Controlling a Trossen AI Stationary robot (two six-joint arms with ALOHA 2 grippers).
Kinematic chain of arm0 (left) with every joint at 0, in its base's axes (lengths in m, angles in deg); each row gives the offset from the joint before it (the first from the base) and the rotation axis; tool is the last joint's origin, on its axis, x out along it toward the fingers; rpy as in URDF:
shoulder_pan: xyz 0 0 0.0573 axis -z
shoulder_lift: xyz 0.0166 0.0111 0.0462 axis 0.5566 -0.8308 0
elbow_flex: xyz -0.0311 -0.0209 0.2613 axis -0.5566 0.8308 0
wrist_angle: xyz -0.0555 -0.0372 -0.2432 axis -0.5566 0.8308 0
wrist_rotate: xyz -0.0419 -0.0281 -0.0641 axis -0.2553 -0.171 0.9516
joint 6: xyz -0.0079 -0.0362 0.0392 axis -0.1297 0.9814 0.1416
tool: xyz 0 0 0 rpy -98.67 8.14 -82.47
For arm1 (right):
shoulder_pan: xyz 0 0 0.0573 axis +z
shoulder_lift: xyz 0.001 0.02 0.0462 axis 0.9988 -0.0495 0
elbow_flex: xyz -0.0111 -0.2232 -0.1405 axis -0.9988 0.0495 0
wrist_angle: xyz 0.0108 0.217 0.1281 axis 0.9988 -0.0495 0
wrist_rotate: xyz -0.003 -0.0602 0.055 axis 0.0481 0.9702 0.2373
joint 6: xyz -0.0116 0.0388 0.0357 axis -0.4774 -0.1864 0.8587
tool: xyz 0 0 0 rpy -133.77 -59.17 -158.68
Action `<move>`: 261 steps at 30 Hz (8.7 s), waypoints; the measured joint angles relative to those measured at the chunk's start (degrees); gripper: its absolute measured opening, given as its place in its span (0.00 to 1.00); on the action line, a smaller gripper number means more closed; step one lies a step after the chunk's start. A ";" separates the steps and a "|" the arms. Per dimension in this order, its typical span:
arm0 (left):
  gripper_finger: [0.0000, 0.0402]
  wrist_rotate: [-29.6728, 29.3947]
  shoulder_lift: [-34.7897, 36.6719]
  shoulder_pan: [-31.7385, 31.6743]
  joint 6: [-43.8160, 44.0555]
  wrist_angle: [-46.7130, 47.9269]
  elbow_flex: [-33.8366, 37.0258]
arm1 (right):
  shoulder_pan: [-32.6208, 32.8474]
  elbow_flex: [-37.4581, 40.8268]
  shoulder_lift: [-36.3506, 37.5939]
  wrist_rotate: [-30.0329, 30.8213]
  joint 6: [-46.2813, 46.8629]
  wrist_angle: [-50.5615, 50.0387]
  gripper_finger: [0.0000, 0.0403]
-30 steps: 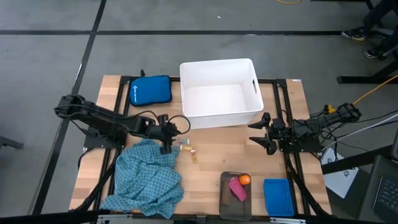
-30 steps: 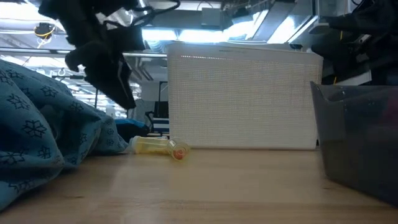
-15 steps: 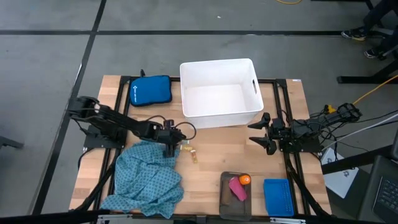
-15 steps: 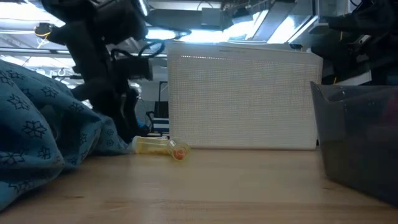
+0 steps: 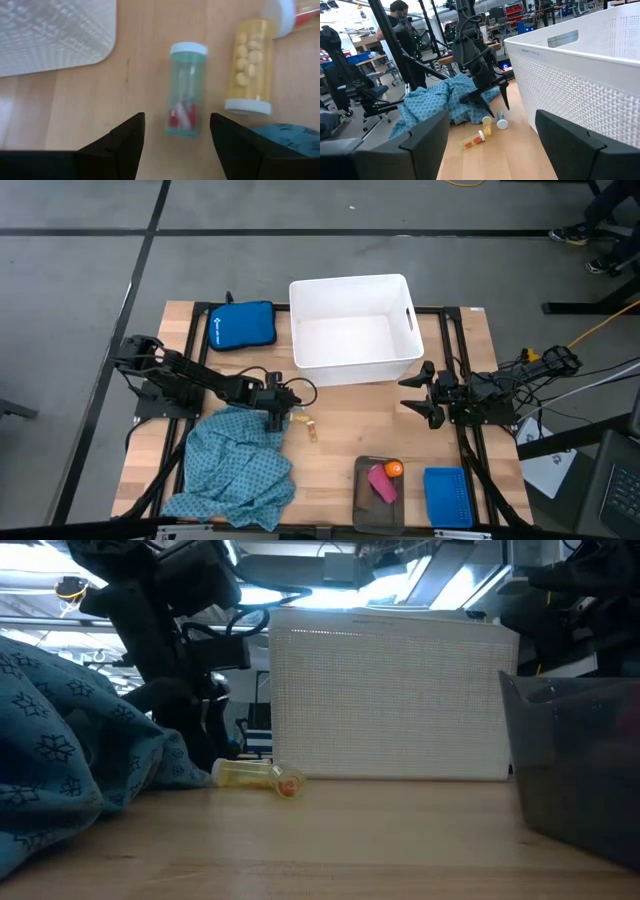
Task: Pick & place medical supplies in basket/bin
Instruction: Put the green pill bottle into the blue bin
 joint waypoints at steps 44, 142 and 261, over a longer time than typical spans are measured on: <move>0.19 4.31 18.69 1.69 -6.63 -9.09 -0.26 | -0.01 0.04 0.00 -1.18 -0.01 2.00 0.74; 0.18 -52.84 -27.02 4.11 -77.05 -14.81 -54.18 | 0.02 -19.15 -36.22 13.79 -15.10 15.11 0.74; 0.38 -40.31 -12.87 7.15 -11.16 37.32 -48.84 | 0.79 -28.66 -36.48 -21.52 5.49 -19.24 0.32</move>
